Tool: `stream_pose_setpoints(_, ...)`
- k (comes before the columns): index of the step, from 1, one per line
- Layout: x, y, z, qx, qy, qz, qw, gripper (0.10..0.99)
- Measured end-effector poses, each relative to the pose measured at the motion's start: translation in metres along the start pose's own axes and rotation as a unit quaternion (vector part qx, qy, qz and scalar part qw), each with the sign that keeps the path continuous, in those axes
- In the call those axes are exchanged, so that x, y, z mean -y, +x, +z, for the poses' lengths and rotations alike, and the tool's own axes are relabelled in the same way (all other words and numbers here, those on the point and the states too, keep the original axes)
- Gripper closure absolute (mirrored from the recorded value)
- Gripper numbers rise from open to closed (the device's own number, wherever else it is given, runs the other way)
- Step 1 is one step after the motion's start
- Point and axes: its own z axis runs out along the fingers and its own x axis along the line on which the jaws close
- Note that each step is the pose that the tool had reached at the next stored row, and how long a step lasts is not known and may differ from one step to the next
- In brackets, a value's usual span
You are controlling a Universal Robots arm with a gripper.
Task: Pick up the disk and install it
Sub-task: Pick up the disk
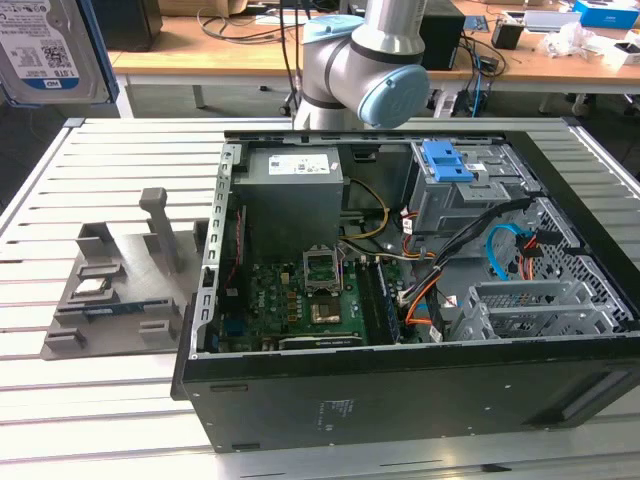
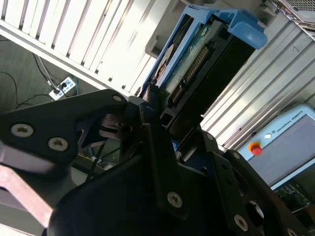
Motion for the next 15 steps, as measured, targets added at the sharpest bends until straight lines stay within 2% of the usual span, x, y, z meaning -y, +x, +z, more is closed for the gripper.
stream_pose_setpoints(8,-0.0011,-0.0007,-0.0283,0.0,0.0,0.0,1.0,0.718)
stream_pose_setpoints(15,-0.0019,-0.0011,-0.0483,0.0,-0.0001,0.0,1.0,0.718)
